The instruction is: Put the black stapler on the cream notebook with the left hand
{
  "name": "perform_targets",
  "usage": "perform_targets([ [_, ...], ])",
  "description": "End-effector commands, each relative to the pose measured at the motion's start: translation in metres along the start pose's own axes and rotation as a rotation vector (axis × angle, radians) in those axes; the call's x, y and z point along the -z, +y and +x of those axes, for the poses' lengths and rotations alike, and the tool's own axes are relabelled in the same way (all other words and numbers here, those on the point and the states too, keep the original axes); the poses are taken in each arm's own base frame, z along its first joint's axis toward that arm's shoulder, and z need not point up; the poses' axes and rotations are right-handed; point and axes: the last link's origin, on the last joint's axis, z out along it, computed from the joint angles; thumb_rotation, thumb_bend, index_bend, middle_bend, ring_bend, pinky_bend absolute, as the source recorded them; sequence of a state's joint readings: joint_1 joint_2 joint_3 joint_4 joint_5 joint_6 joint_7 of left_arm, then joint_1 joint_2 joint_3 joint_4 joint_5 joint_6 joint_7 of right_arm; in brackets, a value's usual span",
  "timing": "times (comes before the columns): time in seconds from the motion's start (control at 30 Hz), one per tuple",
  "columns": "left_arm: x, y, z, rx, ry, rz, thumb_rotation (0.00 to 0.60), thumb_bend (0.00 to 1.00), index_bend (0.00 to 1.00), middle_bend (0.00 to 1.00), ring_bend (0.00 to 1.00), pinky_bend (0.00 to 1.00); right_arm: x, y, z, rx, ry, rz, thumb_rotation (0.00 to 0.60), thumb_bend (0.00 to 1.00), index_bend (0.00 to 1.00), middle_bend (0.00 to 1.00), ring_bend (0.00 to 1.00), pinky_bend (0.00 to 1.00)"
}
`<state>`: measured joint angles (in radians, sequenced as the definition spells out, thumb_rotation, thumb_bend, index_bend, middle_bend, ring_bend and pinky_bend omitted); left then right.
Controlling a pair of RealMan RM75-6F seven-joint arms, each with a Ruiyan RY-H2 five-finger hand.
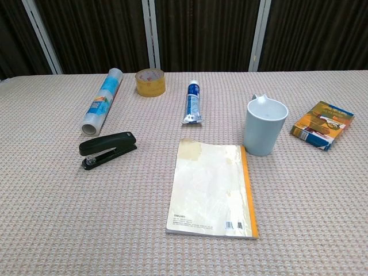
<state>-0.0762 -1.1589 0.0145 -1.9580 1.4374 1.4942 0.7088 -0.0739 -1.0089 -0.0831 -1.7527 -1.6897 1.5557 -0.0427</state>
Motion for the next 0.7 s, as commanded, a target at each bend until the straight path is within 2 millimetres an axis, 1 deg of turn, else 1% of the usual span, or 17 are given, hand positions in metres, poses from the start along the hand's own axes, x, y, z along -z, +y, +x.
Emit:
perform_targets([
  [0.03, 0.000, 0.000, -0.001, 0.000, -0.002, 0.002, 0.597, 0.23, 0.06, 0.06, 0.05, 0.24, 0.000, 0.000, 0.000, -0.001, -0.001, 0.001, 0.600, 0.08, 0.00, 0.00, 0.00, 0.00],
  [0.2, -0.003, 0.003, -0.002, -0.002, -0.007, 0.000, 0.599, 0.23, 0.06, 0.06, 0.05, 0.24, -0.001, 0.000, -0.001, 0.001, -0.007, 0.003, 0.600, 0.08, 0.00, 0.00, 0.00, 0.00],
  [0.37, -0.011, 0.015, -0.008, -0.013, 0.035, -0.013, 0.596, 0.23, 0.07, 0.10, 0.09, 0.28, -0.001, 0.000, 0.000, -0.005, -0.004, 0.001, 0.600, 0.08, 0.00, 0.00, 0.00, 0.00],
  [0.47, -0.021, 0.029, -0.017, -0.042, 0.091, -0.006, 0.599, 0.23, 0.09, 0.14, 0.14, 0.32, 0.002, 0.000, 0.002, -0.012, 0.004, 0.008, 0.600, 0.08, 0.00, 0.00, 0.00, 0.00],
  [0.6, -0.038, 0.060, -0.034, -0.036, 0.103, -0.043, 0.599, 0.23, 0.15, 0.22, 0.23, 0.36, 0.004, 0.000, 0.004, -0.021, 0.009, 0.014, 0.600, 0.08, 0.00, 0.00, 0.00, 0.00],
  [0.63, -0.044, 0.070, -0.040, -0.027, 0.102, -0.068, 0.599, 0.23, 0.16, 0.24, 0.24, 0.37, 0.005, 0.000, 0.005, -0.024, 0.010, 0.018, 0.600, 0.08, 0.00, 0.00, 0.00, 0.00],
  [0.7, -0.052, 0.082, -0.046, -0.021, 0.110, -0.082, 0.598, 0.23, 0.16, 0.26, 0.25, 0.39, 0.005, 0.000, 0.006, -0.030, 0.012, 0.024, 0.600, 0.08, 0.00, 0.00, 0.00, 0.00],
])
